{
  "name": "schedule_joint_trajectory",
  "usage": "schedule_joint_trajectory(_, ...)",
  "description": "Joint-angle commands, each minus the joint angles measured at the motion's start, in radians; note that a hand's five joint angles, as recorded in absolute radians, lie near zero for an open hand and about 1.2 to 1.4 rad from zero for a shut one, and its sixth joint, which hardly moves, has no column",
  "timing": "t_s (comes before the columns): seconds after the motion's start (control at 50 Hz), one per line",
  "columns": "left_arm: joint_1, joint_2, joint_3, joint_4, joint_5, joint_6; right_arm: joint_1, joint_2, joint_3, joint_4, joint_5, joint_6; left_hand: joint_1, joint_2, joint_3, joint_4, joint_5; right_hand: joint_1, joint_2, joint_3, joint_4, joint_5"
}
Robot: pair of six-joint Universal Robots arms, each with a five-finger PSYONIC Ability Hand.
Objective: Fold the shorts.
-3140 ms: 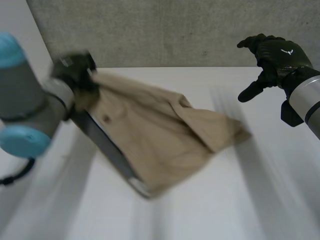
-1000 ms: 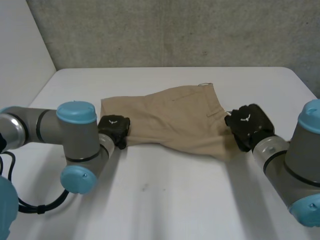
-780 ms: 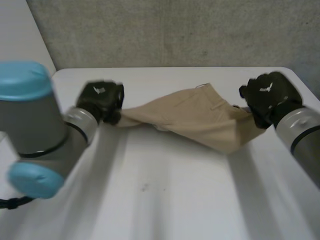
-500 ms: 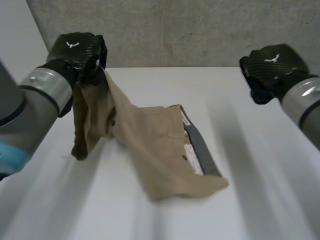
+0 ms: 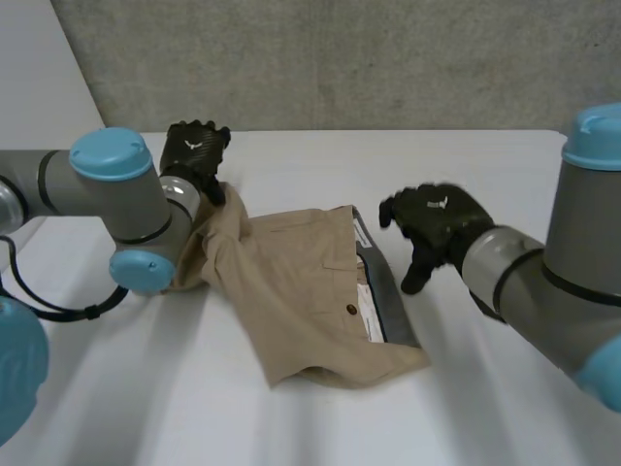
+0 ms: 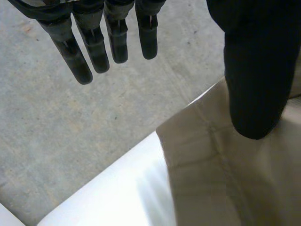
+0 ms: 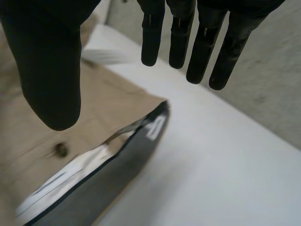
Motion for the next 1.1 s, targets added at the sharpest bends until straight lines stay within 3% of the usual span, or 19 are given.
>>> schedule_joint_trajectory(0.02,-0.025,0.321,-0.360,0.007,0.009,-0.005,-0.005,-0.047,0.125,0.197,-0.127,-0.163,-0.048,-0.050,-0.055,-0.047,-0.042,0.086,0.028,0.031,0.034,0.031)
schedule_joint_trajectory(0.12,-0.026,0.467,-0.503,0.007,0.009,-0.005,-0.005,-0.040,0.183,0.161,-0.127,-0.179,-0.045,-0.047,-0.052,-0.044,-0.040,0.086,0.028,0.031,0.034,0.031)
schedule_joint_trajectory(0.24,-0.023,0.601,-0.657,-0.004,0.004,-0.022,-0.006,-0.006,0.266,-0.032,-0.126,-0.190,0.005,0.003,-0.002,0.006,0.010,0.107,0.048,0.051,0.054,0.052)
schedule_joint_trajectory(0.42,-0.030,0.754,-0.830,-0.021,0.007,-0.182,0.006,0.055,0.313,-0.157,-0.121,-0.191,0.149,0.147,0.142,0.150,0.154,0.192,0.133,0.136,0.139,0.137)
schedule_joint_trajectory(0.48,-0.043,0.812,-0.890,-0.076,0.010,-0.243,0.006,0.069,0.310,-0.164,-0.121,-0.191,0.196,0.193,0.188,0.197,0.201,0.342,0.283,0.286,0.289,0.287)
schedule_joint_trajectory(0.5,-0.051,0.818,-0.905,-0.108,0.015,-0.266,0.006,0.071,0.303,-0.181,-0.115,-0.191,0.196,0.194,0.189,0.197,0.201,0.659,0.600,0.603,0.606,0.604)
schedule_joint_trajectory(0.52,-0.056,0.819,-0.910,-0.125,0.019,-0.277,0.006,0.071,0.303,-0.181,-0.115,-0.191,0.196,0.194,0.189,0.197,0.201,0.662,0.603,0.606,0.609,0.607)
schedule_joint_trajectory(0.56,-0.060,0.819,-0.914,-0.144,0.024,-0.289,0.006,0.066,0.295,-0.197,-0.108,-0.188,0.199,0.197,0.192,0.200,0.204,0.994,0.935,0.938,0.941,0.939)
schedule_joint_trajectory(0.68,-0.074,0.806,-0.937,-0.276,0.096,-0.430,0.011,0.048,0.235,-0.195,-0.095,-0.144,0.281,0.279,0.274,0.282,0.286,0.995,0.937,0.940,0.943,0.940)
schedule_joint_trajectory(0.82,-0.065,0.720,-0.933,-0.282,0.104,-0.541,0.077,-0.032,0.113,-0.177,-0.088,0.031,0.278,0.276,0.271,0.279,0.283,0.995,0.937,0.940,0.943,0.940)
schedule_joint_trajectory(0.94,-0.068,0.667,-0.922,-0.262,0.098,-0.608,0.086,-0.054,0.050,-0.132,-0.086,0.082,0.278,0.276,0.271,0.279,0.283,0.995,0.937,0.940,0.943,0.940)
schedule_joint_trajectory(1.1,-0.094,0.564,-0.879,-0.244,0.092,-0.783,0.205,-0.057,-0.084,-0.088,0.050,0.088,0.275,0.273,0.268,0.276,0.281,0.995,0.937,0.940,0.943,0.940)
